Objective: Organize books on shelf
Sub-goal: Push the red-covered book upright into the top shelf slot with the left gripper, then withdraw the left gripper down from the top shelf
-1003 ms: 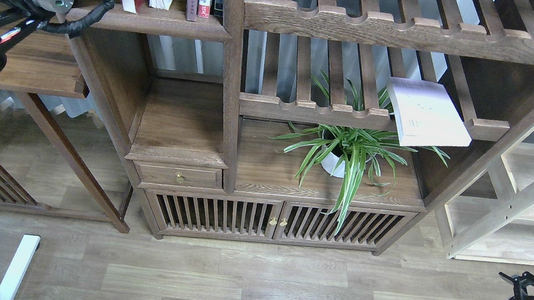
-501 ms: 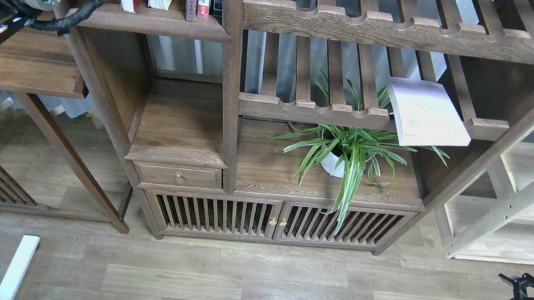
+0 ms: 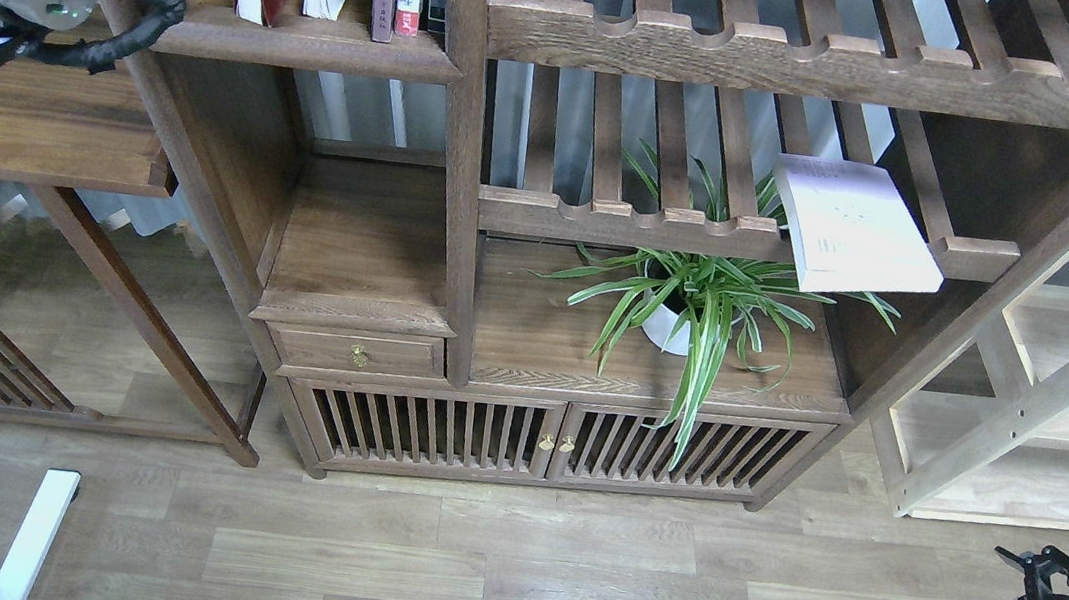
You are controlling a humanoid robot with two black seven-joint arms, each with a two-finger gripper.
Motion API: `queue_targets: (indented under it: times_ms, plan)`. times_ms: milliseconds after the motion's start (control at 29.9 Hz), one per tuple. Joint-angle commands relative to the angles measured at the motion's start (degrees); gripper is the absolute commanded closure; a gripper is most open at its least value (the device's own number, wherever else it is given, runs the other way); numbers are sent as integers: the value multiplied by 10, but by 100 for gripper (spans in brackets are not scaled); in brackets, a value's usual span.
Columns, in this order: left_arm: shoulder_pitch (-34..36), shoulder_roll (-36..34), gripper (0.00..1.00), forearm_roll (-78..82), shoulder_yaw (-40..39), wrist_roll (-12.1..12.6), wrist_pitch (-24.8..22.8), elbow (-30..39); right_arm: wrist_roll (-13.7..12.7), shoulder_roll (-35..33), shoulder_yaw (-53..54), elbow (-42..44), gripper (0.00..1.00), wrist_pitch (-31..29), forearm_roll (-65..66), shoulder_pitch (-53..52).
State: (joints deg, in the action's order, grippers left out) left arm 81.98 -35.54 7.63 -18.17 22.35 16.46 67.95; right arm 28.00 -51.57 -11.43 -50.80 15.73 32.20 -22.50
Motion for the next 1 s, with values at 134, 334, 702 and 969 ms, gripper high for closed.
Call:
queue_targets:
  times_ms: [134,334,702,969]
  plan:
    - [-16,-84,22,-1,13,1,-54,67,0,-2,0,-4,0,1,1,-1]
    - [-56,-168,21,-1,13,-7,-149,140,0,-9,2,-25,0,4,11,-6]
    - [-196,-270,21,56,14,-46,-248,219,0,-49,6,-140,0,114,99,-60]
    - [-295,-276,20,114,14,-81,-247,220,0,-40,6,-161,4,123,174,-96]
